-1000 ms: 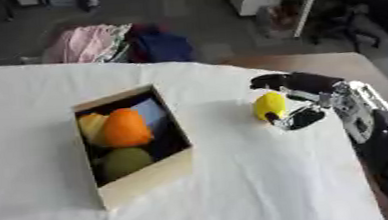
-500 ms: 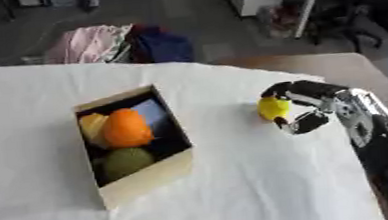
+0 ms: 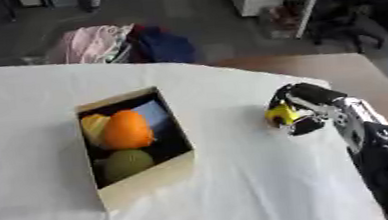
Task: Pick up objects on the table and place them in the box.
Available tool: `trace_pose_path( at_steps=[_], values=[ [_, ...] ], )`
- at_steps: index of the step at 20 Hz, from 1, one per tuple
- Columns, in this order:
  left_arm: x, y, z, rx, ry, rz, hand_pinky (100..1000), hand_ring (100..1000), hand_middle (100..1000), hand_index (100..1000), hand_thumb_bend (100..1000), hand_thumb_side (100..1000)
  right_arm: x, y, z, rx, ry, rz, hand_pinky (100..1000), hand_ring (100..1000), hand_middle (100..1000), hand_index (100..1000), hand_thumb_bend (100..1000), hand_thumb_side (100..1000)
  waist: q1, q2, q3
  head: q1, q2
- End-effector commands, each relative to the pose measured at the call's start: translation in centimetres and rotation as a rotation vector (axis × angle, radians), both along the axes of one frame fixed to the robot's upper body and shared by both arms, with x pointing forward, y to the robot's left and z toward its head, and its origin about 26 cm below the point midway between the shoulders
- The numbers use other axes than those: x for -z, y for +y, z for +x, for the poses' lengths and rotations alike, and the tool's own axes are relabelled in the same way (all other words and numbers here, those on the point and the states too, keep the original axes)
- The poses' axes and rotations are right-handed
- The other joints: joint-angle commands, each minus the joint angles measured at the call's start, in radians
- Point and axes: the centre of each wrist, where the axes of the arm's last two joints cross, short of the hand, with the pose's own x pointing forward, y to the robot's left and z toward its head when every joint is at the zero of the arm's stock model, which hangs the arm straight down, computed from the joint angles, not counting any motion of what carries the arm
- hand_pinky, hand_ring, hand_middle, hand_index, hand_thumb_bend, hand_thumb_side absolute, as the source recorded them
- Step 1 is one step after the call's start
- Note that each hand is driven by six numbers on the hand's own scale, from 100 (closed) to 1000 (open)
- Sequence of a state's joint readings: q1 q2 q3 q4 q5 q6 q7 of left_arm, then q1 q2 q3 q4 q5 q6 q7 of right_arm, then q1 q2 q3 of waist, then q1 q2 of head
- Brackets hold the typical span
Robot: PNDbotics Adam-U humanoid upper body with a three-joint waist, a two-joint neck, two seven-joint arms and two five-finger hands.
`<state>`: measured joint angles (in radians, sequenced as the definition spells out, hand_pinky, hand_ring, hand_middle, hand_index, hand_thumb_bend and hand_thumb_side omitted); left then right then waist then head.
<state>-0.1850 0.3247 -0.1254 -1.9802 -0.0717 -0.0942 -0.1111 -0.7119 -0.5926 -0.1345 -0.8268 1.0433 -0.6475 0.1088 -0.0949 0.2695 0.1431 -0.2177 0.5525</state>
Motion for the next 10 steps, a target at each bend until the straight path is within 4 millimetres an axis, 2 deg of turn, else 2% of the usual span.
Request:
trace_pose_path(
  at_steps=[1,2,5,10],
  values=[
    [-0.8,0.0,-0.1,0.003,-0.031,0.004,699,619,601,798,100,551,-1.0,-0.7,-0.1,0.005,-0.083,-0.006,300,405,371,474,100,168,0.015,-0.023,-0.001,-0.003,-0.012],
    [-0.8,0.0,-0.1,0.003,-0.031,0.004,699,619,601,798,100,551,-1.1,-0.7,-0.1,0.001,-0.105,0.001,266,374,332,437,100,154,0.015,-0.023,-0.001,-0.003,-0.011],
    [-0.8,0.0,-0.1,0.003,-0.031,0.003,699,620,602,798,100,551,-1.8,-0.6,-0.1,-0.027,-0.184,0.033,223,333,291,400,100,118,0.014,-0.025,0.0,-0.004,-0.01],
    [-0.8,0.0,-0.2,0.005,-0.031,0.004,699,621,603,798,100,549,-5.1,1.1,0.5,-0.152,-0.32,0.079,212,319,277,389,100,100,0.014,-0.029,0.0,-0.006,-0.007]
  ],
)
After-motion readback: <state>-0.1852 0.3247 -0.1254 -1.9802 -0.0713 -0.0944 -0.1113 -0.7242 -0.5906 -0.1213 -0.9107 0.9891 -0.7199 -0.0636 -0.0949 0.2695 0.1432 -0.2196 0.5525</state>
